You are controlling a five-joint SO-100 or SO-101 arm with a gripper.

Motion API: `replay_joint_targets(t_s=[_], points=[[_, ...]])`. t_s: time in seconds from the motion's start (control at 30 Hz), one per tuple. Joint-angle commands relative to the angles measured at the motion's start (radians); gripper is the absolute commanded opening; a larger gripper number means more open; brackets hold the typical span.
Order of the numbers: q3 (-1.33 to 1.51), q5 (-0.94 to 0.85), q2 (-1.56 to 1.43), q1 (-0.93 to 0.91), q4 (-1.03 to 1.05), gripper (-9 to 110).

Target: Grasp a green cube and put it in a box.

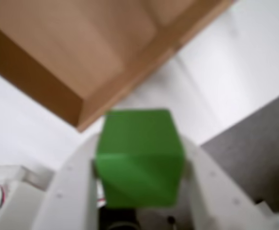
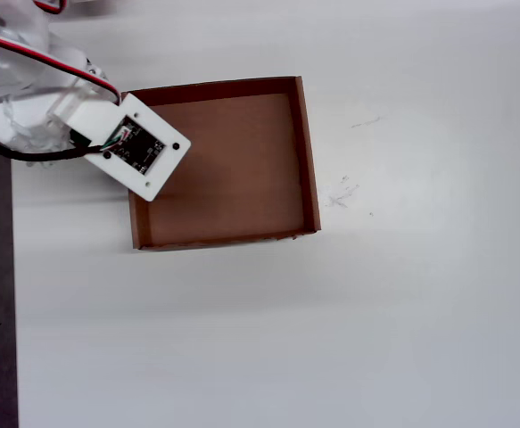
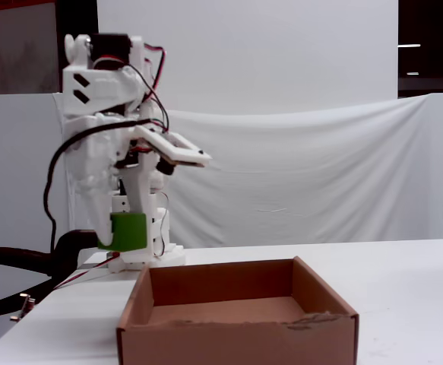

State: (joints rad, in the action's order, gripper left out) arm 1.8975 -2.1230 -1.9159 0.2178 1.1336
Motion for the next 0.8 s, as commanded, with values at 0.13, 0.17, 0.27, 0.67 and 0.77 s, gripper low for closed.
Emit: replay_joint_targets(t_s=[0.13, 0.17, 0.27, 0.67, 0.77], points=[[-0.069, 0.074, 0.037, 0.110, -0.114, 13], [-0.069, 0.081, 0.046, 0.124, -0.130, 13], [-0.063, 0.089, 0.078, 0.150, -0.167, 13], [0.095, 0.118, 0.149, 0.198, -0.327, 14], [0.137, 0.118, 0.164, 0.196, -0.379, 14]])
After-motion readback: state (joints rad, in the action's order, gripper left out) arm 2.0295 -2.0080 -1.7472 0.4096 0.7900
